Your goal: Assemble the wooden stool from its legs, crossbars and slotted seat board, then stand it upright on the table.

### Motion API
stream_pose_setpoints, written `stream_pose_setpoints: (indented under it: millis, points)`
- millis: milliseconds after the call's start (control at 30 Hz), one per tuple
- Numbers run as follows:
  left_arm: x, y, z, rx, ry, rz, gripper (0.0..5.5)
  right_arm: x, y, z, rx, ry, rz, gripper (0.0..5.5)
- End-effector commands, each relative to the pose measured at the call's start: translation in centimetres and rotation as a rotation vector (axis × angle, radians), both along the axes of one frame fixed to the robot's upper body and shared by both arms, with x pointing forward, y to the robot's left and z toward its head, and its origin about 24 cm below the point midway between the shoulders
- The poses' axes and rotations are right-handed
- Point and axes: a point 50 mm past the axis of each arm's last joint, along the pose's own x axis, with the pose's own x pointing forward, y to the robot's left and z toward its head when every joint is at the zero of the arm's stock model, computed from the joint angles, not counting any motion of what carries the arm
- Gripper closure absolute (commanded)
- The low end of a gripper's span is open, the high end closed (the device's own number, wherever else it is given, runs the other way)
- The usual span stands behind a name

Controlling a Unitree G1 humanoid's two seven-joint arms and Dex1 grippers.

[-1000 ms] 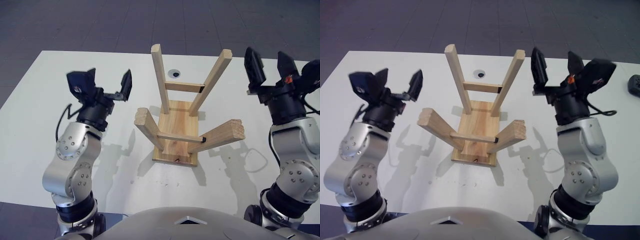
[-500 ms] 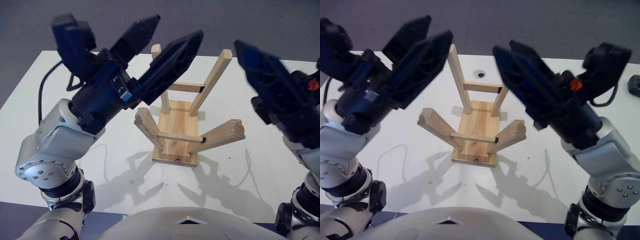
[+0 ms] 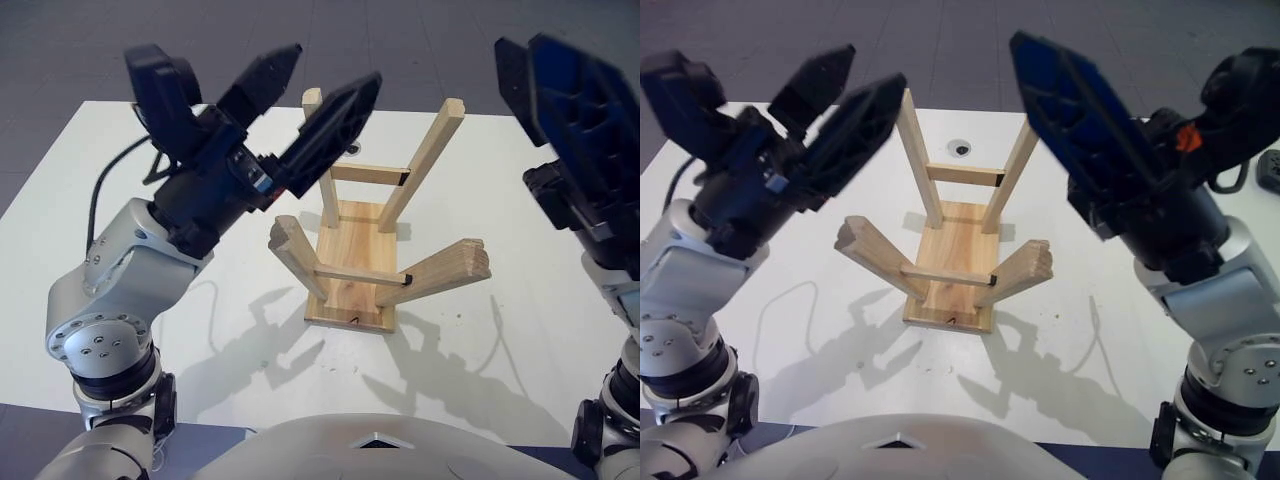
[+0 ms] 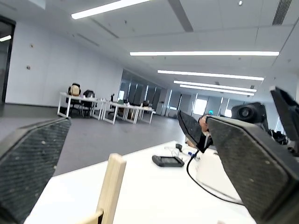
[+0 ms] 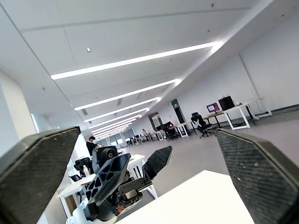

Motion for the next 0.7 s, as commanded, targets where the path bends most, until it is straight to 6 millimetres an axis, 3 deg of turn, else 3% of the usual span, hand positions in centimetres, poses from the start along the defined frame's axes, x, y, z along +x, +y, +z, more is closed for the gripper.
stream_pose_setpoints:
  millis: [33,133,200,500,700]
  points:
    - [-0.2,-1.1,-2.9,0.112,0.111,-0.019,0.11,-0.6,1.2,-4.0,-0.191,0.141,0.041,0.10]
    - [-0.3,-2.0,-9.2,0.379,0.323,0.026,0.11,-1.4,1.7,-9.4,-0.522,0.318,0.033,0.10]
    - [-1.0,-2.1,-11.8,0.455,0.427,0.034,0.11,-1.8,1.6,-10.6,-0.612,0.327,0.018,0.10]
    - [-0.7,-1.4,-12.0,0.402,0.404,0.092,0.11,0.2,1.3,-7.9,-0.382,0.167,-0.169,0.10]
    - [2.5,-0.2,-8.1,0.201,0.288,0.303,0.11,1.8,0.7,-5.0,-0.167,0.114,-0.258,0.10]
